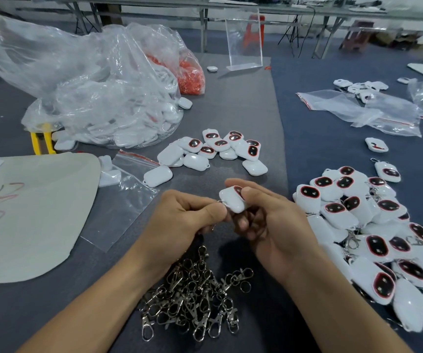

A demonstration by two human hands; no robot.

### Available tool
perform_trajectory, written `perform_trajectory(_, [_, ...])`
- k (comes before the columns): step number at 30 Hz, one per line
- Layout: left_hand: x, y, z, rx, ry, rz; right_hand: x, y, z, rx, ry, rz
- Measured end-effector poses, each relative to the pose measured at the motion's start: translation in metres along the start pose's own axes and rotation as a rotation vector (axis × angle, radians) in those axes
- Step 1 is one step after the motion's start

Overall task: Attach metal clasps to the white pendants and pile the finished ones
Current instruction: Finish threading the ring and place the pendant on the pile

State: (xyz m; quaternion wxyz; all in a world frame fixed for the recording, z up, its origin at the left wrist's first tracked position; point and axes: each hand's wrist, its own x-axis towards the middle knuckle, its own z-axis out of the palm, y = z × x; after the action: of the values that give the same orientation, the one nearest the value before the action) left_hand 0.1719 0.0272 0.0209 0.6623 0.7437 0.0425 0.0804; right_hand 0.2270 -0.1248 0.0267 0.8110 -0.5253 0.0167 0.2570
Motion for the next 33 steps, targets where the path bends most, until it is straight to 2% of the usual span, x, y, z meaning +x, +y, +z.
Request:
perform_trajectory(1, [0.000, -0.002, -0.001, 0.116, 0.025, 0.061, 0.000, 0.001, 0.000, -0.003, 0.016, -0.018])
perform_trajectory(3, [0.000, -0.008, -0.003, 0.537, 0.073, 0.238, 0.002, 0.004, -0.001, -0.080, 0.073, -0.121])
perform_trajectory(5, [-0.001, -0.010, -0.002, 0.898, 0.075, 0.392, 0.000, 0.009, 0.000, -0.325, 0.131, -0.321])
perform_trajectory(7, [-0.002, -0.009, -0.004, 1.078, 0.068, 0.508, -0.002, 0.017, 0.001, -0.661, 0.172, -0.539])
perform_trajectory(9, [-0.002, -0.011, -0.005, 1.163, 0.109, 0.576, -0.003, 0.023, 0.002, -0.804, 0.172, -0.627])
perform_trajectory(11, [-0.003, -0.011, -0.003, 1.079, 0.182, 0.506, -0.002, 0.019, 0.003, -0.631, 0.156, -0.517])
perform_trajectory(13, [-0.003, -0.008, -0.001, 0.675, 0.208, 0.287, 0.001, 0.011, 0.003, -0.307, 0.124, -0.299])
perform_trajectory(15, [0.000, -0.006, 0.003, 0.215, 0.168, 0.082, 0.003, 0.004, 0.000, -0.126, 0.094, -0.099])
perform_trajectory(17, [0.002, -0.006, 0.002, 0.086, 0.141, 0.041, 0.004, 0.001, -0.003, -0.076, 0.056, -0.023])
perform_trajectory(19, [0.002, -0.005, 0.001, 0.147, 0.143, 0.098, 0.004, 0.002, -0.003, -0.037, 0.043, -0.003])
perform_trajectory(22, [0.000, -0.009, -0.001, 0.593, 0.184, 0.307, 0.003, 0.003, -0.001, -0.045, 0.083, -0.066])
perform_trajectory(24, [0.000, -0.009, -0.001, 0.860, 0.171, 0.409, 0.001, 0.006, 0.001, -0.172, 0.115, -0.225])
perform_trajectory(26, [0.000, -0.010, -0.002, 1.011, 0.162, 0.487, 0.000, 0.010, 0.001, -0.467, 0.144, -0.424])
perform_trajectory(28, [-0.001, -0.012, -0.001, 1.042, 0.188, 0.485, -0.001, 0.013, -0.001, -0.695, 0.155, -0.546])
perform_trajectory(33, [-0.001, -0.014, -0.003, 0.961, 0.266, 0.390, 0.001, -0.009, -0.015, -0.626, 0.245, -0.560])
